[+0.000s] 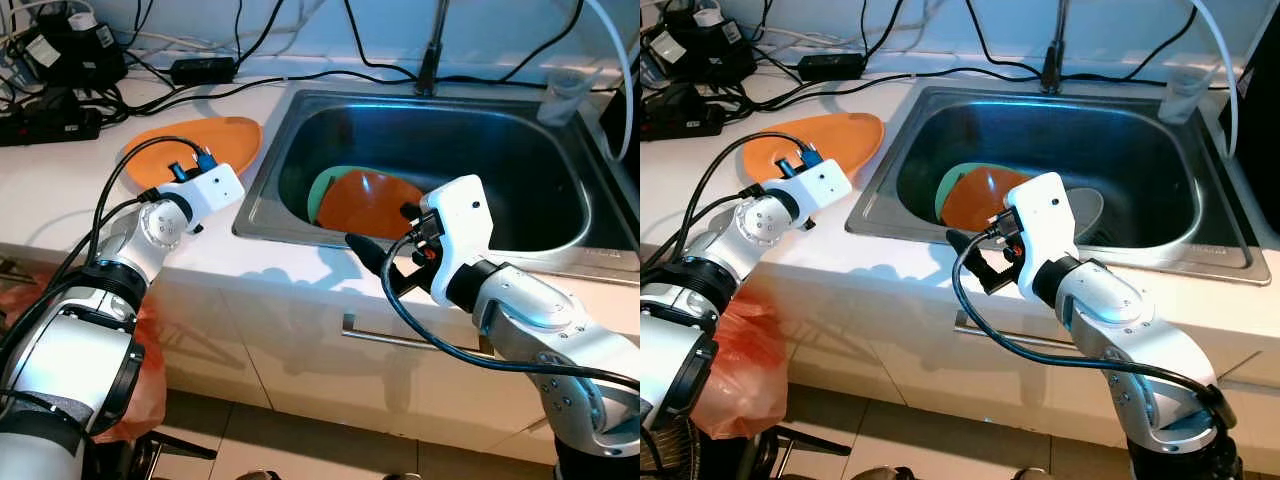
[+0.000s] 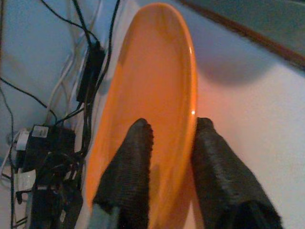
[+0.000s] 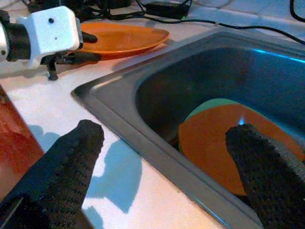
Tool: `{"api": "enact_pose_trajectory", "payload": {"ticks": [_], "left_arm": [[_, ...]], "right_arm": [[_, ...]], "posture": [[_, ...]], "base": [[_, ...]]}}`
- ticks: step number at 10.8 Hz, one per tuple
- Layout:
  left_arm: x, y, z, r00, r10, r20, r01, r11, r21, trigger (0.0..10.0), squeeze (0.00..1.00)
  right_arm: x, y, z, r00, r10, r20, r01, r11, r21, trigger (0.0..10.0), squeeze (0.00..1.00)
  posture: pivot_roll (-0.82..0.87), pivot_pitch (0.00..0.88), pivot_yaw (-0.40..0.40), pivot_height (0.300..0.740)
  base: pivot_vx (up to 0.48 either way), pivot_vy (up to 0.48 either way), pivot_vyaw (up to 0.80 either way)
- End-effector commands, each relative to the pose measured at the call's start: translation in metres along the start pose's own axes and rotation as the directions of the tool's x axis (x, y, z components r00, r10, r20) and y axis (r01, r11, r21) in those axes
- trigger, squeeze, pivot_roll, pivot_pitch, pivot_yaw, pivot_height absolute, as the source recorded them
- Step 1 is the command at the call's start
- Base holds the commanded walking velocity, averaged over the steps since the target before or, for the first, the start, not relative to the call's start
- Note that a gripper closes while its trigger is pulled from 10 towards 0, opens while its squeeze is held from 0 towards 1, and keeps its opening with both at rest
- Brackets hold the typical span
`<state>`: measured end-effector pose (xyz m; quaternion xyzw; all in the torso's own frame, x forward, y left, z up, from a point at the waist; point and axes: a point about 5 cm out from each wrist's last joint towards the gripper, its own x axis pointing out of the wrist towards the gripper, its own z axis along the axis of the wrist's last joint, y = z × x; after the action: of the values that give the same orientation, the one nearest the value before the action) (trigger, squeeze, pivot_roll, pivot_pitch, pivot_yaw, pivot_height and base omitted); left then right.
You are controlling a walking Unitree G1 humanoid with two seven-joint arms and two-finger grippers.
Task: Kitchen organization
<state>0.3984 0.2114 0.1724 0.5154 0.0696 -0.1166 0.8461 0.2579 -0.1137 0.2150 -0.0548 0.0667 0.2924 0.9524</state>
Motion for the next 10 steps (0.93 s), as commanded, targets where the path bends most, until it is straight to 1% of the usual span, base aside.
{"api": "enact_pose_trajectory", "payload": {"ticks": [1,2,5,6,7,8,9,10], "left_arm": [[-0.005,-0.041,-0.024,0.986,-0.134,-0.102,0.132,0.991,-0.021,0.0,0.0],[-0.006,-0.042,-0.025,0.986,-0.13,-0.105,0.128,0.991,-0.026,0.0,0.0],[-0.006,-0.037,-0.025,0.99,-0.098,-0.1,0.098,0.995,-0.007,0.0,0.0],[-0.005,-0.035,-0.023,0.993,-0.081,-0.089,0.083,0.996,0.021,0.0,0.0],[-0.003,-0.029,-0.017,0.998,-0.037,-0.059,0.041,0.996,0.074,0.0,0.0],[-0.002,-0.026,-0.011,0.999,-0.017,-0.032,0.02,0.996,0.091,0.0,0.0],[0.0,-0.027,-0.004,1.0,-0.015,0.002,0.015,0.993,0.117,0.0,0.0],[0.0,-0.026,-0.002,1.0,-0.009,0.013,0.007,0.993,0.119,0.0,0.0]], "right_arm": [[-0.002,0.0,0.006,1.0,0.011,0.014,-0.011,1.0,-0.011,10.0,0.0],[-0.002,0.0,0.007,1.0,0.017,0.011,-0.016,1.0,-0.016,10.0,0.0],[-0.001,0.0,0.006,1.0,0.018,0.007,-0.018,1.0,-0.014,10.0,0.0],[-0.001,0.0,0.006,1.0,0.017,0.007,-0.017,1.0,-0.013,10.0,0.0],[0.0,0.0,0.006,1.0,0.015,0.007,-0.015,1.0,-0.011,10.0,0.0],[0.001,0.0,0.006,1.0,0.014,0.009,-0.014,1.0,-0.009,10.0,0.0],[0.003,0.001,0.005,1.0,0.012,0.014,-0.012,1.0,-0.004,10.0,0.0],[0.004,0.001,0.005,1.0,0.01,0.017,-0.01,1.0,-0.002,10.0,0.0]], "posture": [[-0.16,0.103,0.014,0.74],[-0.17,0.102,0.009,0.74],[-0.16,0.101,0.012,0.74],[-0.16,0.101,0.013,0.74],[-0.16,0.098,0.017,0.74],[-0.15,0.099,0.021,0.74],[-0.14,0.098,0.03,0.74],[-0.14,0.097,0.032,0.74]], "base": [[0.0,0.0,0.0],[0.0,0.0,0.0],[0.0,0.0,0.0],[0.0,0.0,0.0],[0.0,0.0,0.0],[0.0,0.0,0.0],[0.0,0.0,0.0],[0.0,0.0,0.0]]}}
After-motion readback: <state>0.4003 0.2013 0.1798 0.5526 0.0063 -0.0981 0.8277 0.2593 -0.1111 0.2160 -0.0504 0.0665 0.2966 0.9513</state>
